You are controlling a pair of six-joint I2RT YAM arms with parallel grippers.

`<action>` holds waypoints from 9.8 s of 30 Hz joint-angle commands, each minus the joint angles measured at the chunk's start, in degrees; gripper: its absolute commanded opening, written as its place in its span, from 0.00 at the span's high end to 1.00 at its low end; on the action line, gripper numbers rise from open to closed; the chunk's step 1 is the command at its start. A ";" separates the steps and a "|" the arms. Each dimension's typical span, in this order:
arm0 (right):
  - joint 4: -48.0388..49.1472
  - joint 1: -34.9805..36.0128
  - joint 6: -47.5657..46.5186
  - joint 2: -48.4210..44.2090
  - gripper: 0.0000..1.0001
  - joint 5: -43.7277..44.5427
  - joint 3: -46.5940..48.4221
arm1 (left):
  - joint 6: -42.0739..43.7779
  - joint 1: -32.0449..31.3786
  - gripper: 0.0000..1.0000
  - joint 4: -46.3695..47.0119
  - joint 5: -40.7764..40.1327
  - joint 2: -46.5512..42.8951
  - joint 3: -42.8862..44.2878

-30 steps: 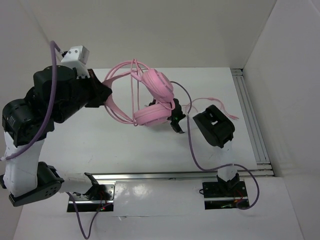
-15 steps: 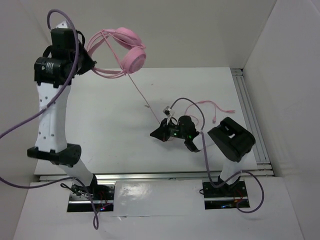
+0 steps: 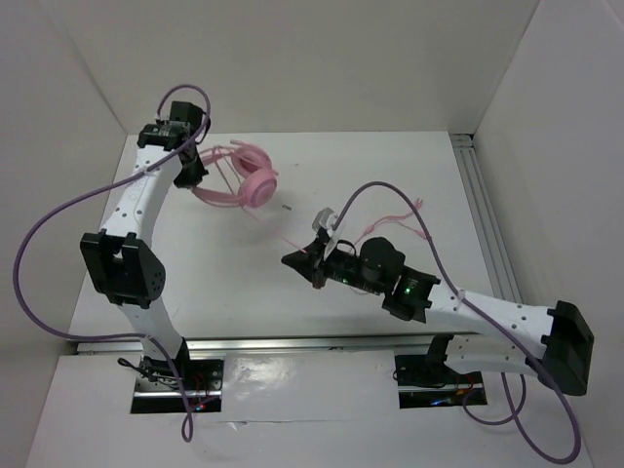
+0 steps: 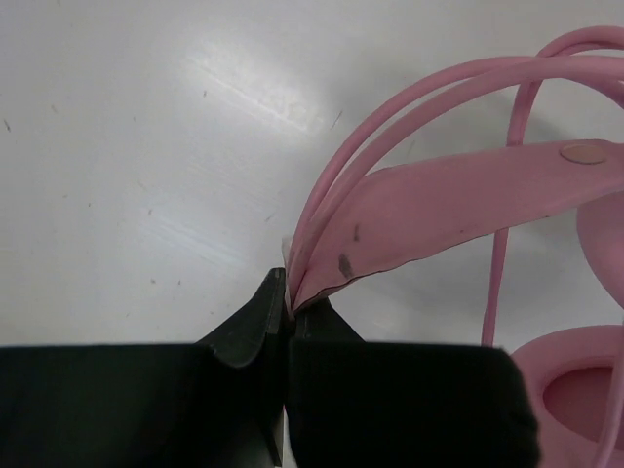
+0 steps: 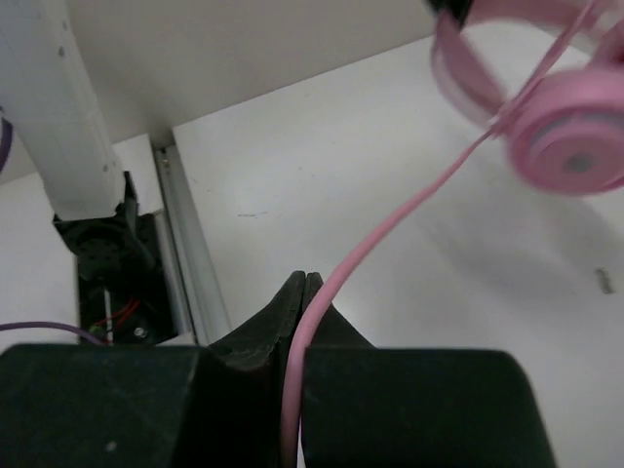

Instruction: Wrap the headphones

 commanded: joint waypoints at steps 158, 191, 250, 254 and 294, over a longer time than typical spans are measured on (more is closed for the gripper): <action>12.21 -28.92 7.88 40.33 0.75 -38.54 25.40 | 11.85 -40.07 1.00 7.71 2.57 -44.97 -5.37; 35.23 -25.31 22.30 53.62 0.50 -39.33 20.75 | 4.02 -40.07 1.00 9.11 -4.72 -47.17 -8.09; 56.76 -23.73 33.90 52.65 0.46 -48.04 11.86 | 0.95 -40.07 1.00 9.11 -23.27 -41.46 2.46; 55.11 -23.20 32.77 53.79 0.46 -47.51 12.39 | 0.95 -40.07 1.00 9.11 -23.79 -41.46 2.99; 28.65 -15.47 8.94 49.21 0.40 -15.34 13.70 | -1.16 -40.07 1.00 6.30 -23.00 -42.86 4.31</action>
